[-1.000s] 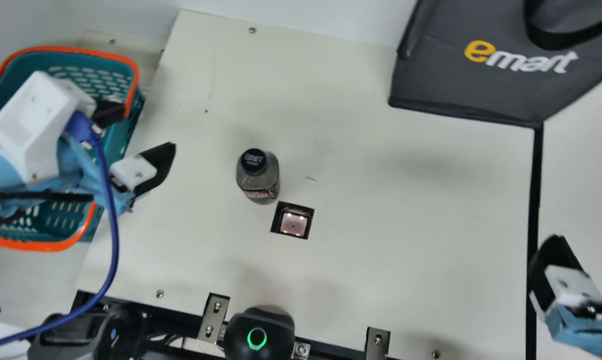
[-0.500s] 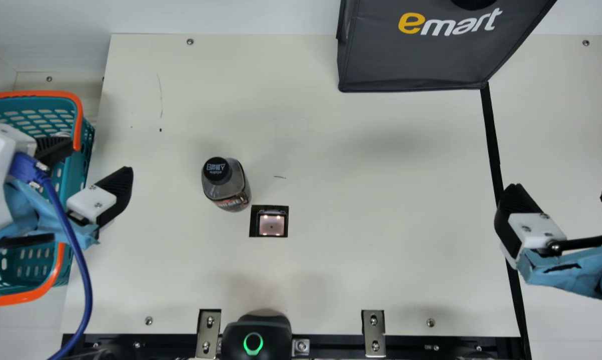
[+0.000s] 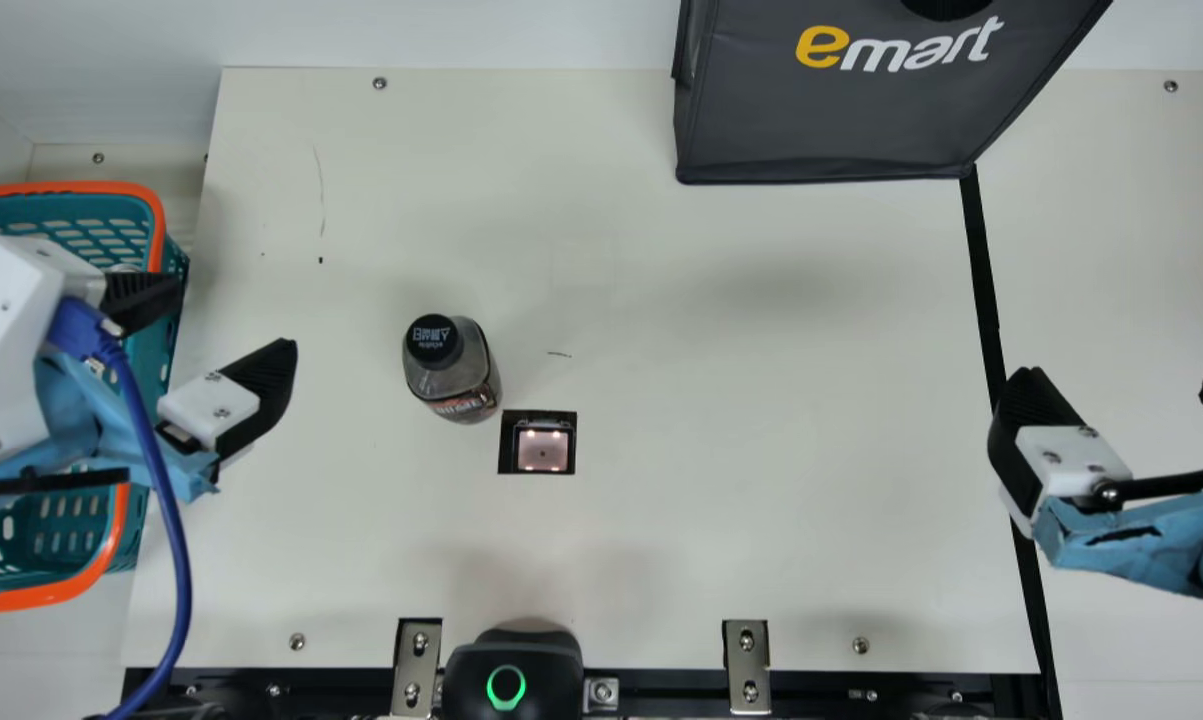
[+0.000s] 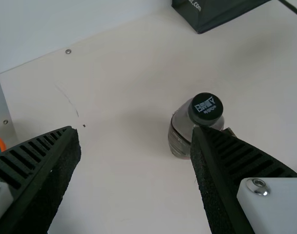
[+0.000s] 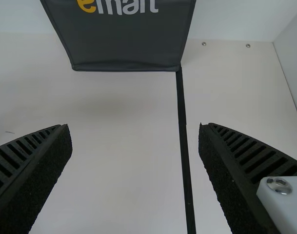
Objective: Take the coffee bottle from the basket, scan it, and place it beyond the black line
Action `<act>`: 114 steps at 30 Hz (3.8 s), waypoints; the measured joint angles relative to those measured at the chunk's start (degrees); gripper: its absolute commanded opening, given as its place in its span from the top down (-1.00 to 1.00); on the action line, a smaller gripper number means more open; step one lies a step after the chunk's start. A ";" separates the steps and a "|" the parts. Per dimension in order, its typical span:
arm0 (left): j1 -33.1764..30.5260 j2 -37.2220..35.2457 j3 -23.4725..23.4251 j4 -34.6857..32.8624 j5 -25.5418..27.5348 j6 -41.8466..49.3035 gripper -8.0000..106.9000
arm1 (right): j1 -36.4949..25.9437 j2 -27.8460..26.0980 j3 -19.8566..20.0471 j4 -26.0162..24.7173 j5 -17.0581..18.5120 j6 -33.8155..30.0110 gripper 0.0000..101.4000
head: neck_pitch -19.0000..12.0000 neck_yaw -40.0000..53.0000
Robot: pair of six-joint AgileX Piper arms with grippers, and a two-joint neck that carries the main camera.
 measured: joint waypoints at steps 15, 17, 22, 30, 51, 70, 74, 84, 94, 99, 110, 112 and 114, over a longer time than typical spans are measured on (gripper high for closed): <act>-8.06 2.20 0.88 0.96 -3.58 -1.76 -0.71 | 0.00 0.00 0.00 0.00 0.00 0.00 -0.79 | 0.00 0.00; -9.31 2.83 1.13 1.25 -4.61 -2.18 -0.71 | 0.00 0.00 0.00 0.00 0.00 0.00 -0.79 | 0.00 0.00; -12.22 4.59 1.25 2.42 -7.32 -4.03 -0.71 | 0.00 0.00 0.00 0.00 0.00 0.00 -0.79 | 0.00 -0.09; -16.73 7.34 1.25 6.33 -11.69 -9.35 -0.71 | 0.00 0.00 0.00 0.00 0.05 0.00 -0.79 | 0.00 0.00; -29.75 8.00 2.85 22.38 -17.79 -31.93 -0.71 | 0.00 0.00 0.00 0.00 0.05 0.00 -0.79 | 0.00 -0.09; -36.05 7.10 5.39 31.09 -19.84 -44.70 -0.71 | 0.00 0.00 0.00 0.00 0.05 0.00 -0.79 | 0.00 0.00; -36.97 7.21 5.84 32.23 -20.46 -46.38 -0.71 | 0.00 0.00 0.00 0.00 0.05 0.00 -0.79 | 0.00 0.00; -39.25 8.56 6.60 34.32 -21.95 -50.43 -0.71 | 0.00 0.00 0.00 0.00 0.05 0.00 -0.79 | 0.00 -0.09; -39.65 10.63 6.68 37.12 -22.58 -55.41 -0.71 | 0.00 0.00 0.00 0.00 0.05 0.00 -0.79 | 0.00 -0.09; -39.85 11.52 6.68 38.71 -22.73 -58.27 -0.71 | 0.00 0.00 0.00 0.00 0.05 0.00 -0.79 | 0.00 0.00; -42.00 13.03 5.74 40.86 -22.57 -63.84 -0.71 | 0.00 0.00 0.00 0.00 0.05 0.00 -0.79 | 0.00 0.00; -42.54 13.13 5.50 41.14 -22.49 -64.71 -0.71 | 0.00 0.00 0.00 0.00 0.05 0.00 -0.79 | 0.00 -0.09; -43.08 13.39 5.42 41.60 -22.49 -65.49 -0.71 | 0.00 0.00 0.00 0.00 0.05 0.00 -0.79 | 0.00 -0.09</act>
